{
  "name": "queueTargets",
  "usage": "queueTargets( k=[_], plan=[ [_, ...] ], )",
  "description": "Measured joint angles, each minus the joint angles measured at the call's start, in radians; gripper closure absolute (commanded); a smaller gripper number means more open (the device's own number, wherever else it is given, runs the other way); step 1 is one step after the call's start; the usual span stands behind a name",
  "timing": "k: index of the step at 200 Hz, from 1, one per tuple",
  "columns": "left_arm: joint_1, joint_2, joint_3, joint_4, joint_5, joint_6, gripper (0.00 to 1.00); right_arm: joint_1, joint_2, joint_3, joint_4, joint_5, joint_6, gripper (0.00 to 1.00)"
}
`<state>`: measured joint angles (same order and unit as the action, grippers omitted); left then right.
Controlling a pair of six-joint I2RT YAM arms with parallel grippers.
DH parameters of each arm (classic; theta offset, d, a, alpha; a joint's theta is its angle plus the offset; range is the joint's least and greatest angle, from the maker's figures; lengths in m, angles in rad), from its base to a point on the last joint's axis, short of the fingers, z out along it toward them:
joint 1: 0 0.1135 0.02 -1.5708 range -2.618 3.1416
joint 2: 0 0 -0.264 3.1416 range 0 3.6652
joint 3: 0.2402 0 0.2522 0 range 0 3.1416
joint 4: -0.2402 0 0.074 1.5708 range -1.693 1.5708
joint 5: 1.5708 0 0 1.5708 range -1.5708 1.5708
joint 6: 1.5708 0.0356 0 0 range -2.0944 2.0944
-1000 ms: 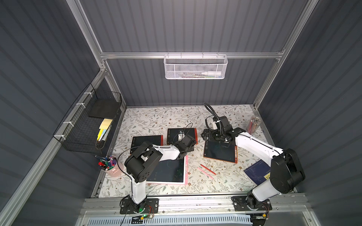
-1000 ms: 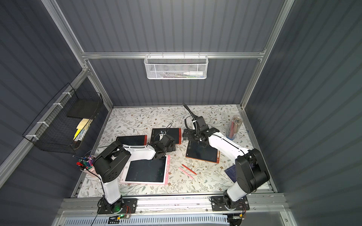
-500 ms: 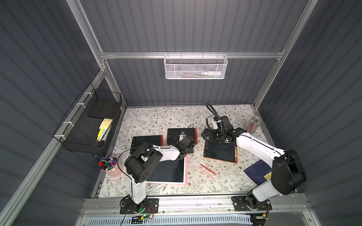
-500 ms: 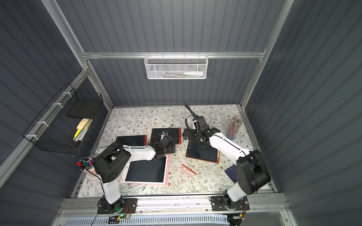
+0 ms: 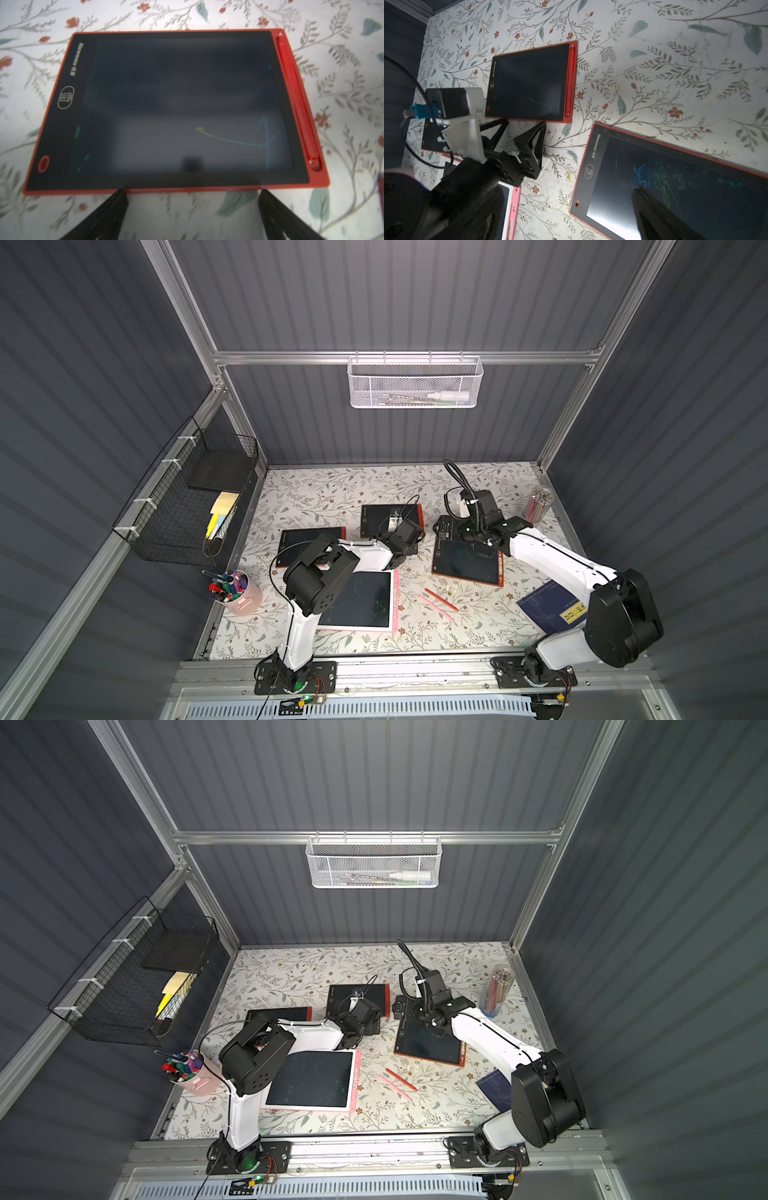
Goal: Place the stylus back onto the writing tablet
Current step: Move the writing tablet to the center of the board.
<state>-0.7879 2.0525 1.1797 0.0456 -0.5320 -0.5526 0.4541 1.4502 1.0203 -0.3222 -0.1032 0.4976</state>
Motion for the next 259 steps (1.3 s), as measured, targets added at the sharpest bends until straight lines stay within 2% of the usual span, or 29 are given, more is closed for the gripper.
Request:
queueTargets(
  k=[36, 93, 154, 190, 228, 259],
  plan=[
    [0.042, 0.066, 0.086, 0.021, 0.004, 0.042, 0.01, -0.027, -0.065, -0.043, -0.002, 0.006, 0.0, 0.02],
    [0.169, 0.187, 0.274, 0.019, 0.043, 0.121, 0.0, -0.08, -0.138, -0.111, -0.004, 0.002, 0.003, 0.01],
    [0.228, 0.278, 0.425, -0.007, 0.054, 0.16, 0.01, -0.105, -0.158, -0.131, -0.032, -0.021, 0.003, 0.01],
    [0.238, 0.251, 0.392, -0.009, 0.071, 0.168, 0.01, -0.105, -0.176, -0.141, -0.07, -0.032, -0.007, 0.07],
    [0.241, 0.071, 0.167, -0.029, 0.172, 0.184, 0.01, -0.106, -0.193, -0.181, -0.123, -0.029, 0.0, 0.09],
    [0.244, -0.074, 0.075, -0.037, 0.282, 0.227, 0.01, -0.117, -0.2, -0.213, -0.173, -0.003, 0.008, 0.07]
  ],
)
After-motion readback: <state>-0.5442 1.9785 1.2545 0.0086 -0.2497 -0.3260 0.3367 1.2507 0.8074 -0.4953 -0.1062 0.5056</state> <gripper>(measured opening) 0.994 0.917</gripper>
